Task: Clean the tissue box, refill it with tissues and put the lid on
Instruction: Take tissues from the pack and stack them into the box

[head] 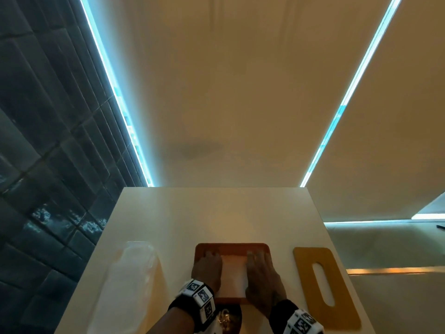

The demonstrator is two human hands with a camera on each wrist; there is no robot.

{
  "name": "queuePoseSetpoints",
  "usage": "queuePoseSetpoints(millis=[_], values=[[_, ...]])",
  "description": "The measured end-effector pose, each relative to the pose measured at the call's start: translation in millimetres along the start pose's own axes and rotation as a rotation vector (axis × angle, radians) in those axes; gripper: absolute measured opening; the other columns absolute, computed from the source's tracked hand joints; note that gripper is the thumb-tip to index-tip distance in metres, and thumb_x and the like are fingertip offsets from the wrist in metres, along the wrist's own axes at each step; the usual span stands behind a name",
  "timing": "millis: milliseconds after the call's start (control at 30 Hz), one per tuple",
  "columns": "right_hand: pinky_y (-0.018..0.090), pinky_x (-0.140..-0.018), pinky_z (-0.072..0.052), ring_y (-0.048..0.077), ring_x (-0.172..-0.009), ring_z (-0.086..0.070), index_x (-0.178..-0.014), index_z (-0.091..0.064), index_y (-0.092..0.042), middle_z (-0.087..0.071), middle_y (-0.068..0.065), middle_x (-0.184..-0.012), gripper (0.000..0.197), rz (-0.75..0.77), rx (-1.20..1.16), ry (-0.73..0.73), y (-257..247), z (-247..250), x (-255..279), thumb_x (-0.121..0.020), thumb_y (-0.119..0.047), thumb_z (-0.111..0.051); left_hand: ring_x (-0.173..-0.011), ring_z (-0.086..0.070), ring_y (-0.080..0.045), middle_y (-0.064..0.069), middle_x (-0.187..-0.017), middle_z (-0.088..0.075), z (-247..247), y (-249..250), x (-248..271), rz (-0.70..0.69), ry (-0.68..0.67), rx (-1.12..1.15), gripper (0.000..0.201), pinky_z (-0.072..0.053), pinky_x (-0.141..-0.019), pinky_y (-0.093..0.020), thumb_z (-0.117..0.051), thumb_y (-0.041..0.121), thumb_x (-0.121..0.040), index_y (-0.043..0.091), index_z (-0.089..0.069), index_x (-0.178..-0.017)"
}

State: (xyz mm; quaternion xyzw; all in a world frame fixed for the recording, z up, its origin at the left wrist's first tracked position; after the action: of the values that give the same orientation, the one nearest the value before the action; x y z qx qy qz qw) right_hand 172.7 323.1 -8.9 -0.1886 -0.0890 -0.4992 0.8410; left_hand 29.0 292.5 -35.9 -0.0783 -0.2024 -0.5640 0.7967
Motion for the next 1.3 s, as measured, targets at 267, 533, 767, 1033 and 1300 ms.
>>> queuePoseSetpoints(millis=[267,533,767,1033,1300], values=[[0.04,-0.099,-0.04,0.039,-0.118,-0.043,-0.114,-0.05,0.001,-0.046,0.024,-0.13,0.034,-0.11,0.039,-0.222,-1.3,-6.5,-24.5,-0.086,-0.017,-0.047,-0.114,-0.04,-0.036,-0.02,-0.125,-0.046,12.1,10.4,18.7,-0.018,0.206,-0.156,0.039,-0.043,-0.095,-0.04,-0.055,0.005,-0.083,0.002,-0.048,-0.122],[0.042,-0.107,-0.032,0.037,-0.126,-0.035,-0.101,-0.044,-0.008,-0.039,0.021,-0.137,0.018,-0.141,-0.096,-0.23,1.1,-17.2,-32.5,-0.084,-0.015,-0.046,-0.117,-0.057,-0.032,-0.019,-0.133,-0.048,14.9,4.2,17.0,0.185,-0.022,0.265,0.046,-0.051,-0.092,-0.036,-0.055,0.016,-0.087,0.002,-0.04,-0.128],[0.041,-0.11,-0.033,0.039,-0.134,-0.031,-0.145,-0.017,0.001,-0.023,0.022,-0.149,0.067,-0.255,-0.292,-0.265,6.4,-25.3,-33.7,-0.089,-0.021,-0.048,-0.115,-0.059,-0.03,-0.016,-0.126,-0.062,8.1,8.2,10.2,0.143,-0.206,0.444,0.026,-0.048,-0.096,-0.036,-0.045,0.013,-0.091,0.005,-0.059,-0.111],[0.034,-0.092,-0.044,0.034,-0.117,-0.047,-0.118,-0.043,-0.004,-0.04,0.019,-0.134,0.037,-0.258,-0.336,-0.186,19.5,-23.7,-35.5,-0.085,-0.017,-0.052,-0.141,-0.03,-0.03,-0.017,-0.154,-0.028,11.7,7.4,13.6,0.17,-0.09,0.594,0.057,-0.027,-0.117,-0.036,-0.043,0.016,-0.092,0.004,-0.029,-0.146],[0.037,-0.103,-0.041,0.031,-0.121,-0.045,-0.116,-0.047,-0.006,-0.044,0.018,-0.138,0.035,-0.168,-0.257,-0.144,14.8,-11.7,-28.7,-0.083,-0.016,-0.049,-0.132,-0.046,-0.025,-0.013,-0.144,-0.048,18.1,-10.9,33.5,0.089,0.055,0.74,0.05,-0.038,-0.109,-0.028,-0.046,0.011,-0.09,0.009,-0.044,-0.14]])
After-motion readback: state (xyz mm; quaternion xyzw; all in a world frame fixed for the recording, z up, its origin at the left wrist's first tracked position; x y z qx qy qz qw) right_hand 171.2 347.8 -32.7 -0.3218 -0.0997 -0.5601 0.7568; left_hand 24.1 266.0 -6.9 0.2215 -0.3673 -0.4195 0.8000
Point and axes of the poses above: each hand's wrist, its own x-axis away from the middle knuckle, its own z-axis out of the back of the hand, y = z × x, the point moved 3 cm from there along -x, towards the middle knuckle
